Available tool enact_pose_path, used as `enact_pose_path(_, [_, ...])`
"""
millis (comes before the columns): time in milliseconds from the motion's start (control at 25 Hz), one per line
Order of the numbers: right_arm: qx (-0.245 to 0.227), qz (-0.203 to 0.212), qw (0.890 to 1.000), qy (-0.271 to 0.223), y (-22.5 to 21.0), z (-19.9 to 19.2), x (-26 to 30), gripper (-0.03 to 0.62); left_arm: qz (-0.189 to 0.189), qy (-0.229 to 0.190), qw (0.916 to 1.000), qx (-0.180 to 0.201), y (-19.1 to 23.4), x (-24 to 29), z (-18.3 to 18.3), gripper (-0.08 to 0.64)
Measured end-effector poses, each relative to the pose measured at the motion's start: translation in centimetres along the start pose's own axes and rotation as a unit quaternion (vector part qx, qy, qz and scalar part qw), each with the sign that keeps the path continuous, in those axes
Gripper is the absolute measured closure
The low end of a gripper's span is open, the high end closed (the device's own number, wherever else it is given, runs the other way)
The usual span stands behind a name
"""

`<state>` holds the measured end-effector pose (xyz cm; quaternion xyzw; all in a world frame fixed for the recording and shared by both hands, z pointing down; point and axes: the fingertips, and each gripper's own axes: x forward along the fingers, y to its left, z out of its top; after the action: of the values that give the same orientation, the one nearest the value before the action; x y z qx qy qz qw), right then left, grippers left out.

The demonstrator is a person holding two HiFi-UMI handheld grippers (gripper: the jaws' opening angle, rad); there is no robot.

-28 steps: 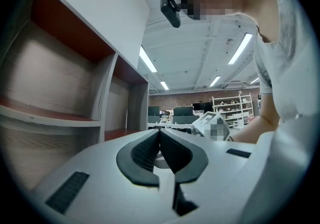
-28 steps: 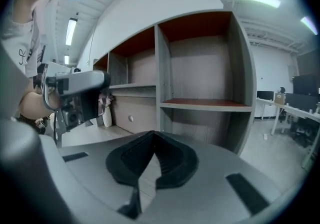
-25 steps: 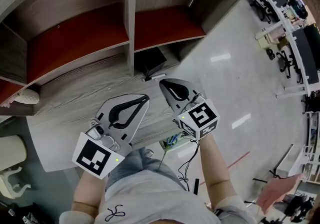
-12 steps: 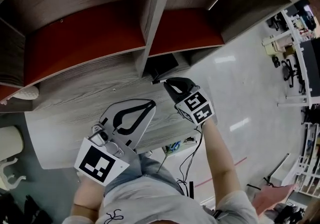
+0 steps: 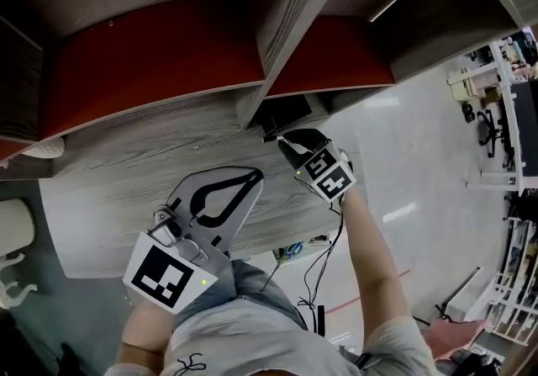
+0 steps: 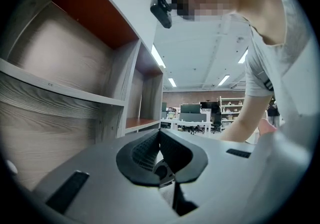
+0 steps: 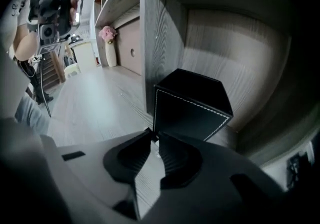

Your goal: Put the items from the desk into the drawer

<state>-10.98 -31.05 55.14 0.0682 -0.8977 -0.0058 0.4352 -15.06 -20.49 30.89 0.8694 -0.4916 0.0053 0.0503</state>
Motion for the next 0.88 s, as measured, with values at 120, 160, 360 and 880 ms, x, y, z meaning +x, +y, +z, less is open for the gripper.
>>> enact_pose_path(120, [-0.028,0.007,0.999,0.025,-0.2,-0.3,1.0,0.534,0.002,-0.001,1.0000,0.001,0.3,-0.1,-0.1,0.549])
enact_pose_path(160, [-0.040,0.009,0.999,0.033,-0.3,-0.5,1.3,0.534,0.003,0.000,1.0000,0.002,0.4,-0.2,-0.2,0.549])
enact_pose_path(360, [-0.092,0.021,0.992,0.087,-0.5,-1.6,2.9,0.524,0.008,0.003,1.0000,0.000,1.1,-0.5,-0.5,0.549])
enact_pose_path(880, [-0.130,0.069,0.981,0.129,-0.8,-1.8,3.4,0.522,0.018,0.004,0.9998,-0.007,1.8,-0.6,-0.4,0.549])
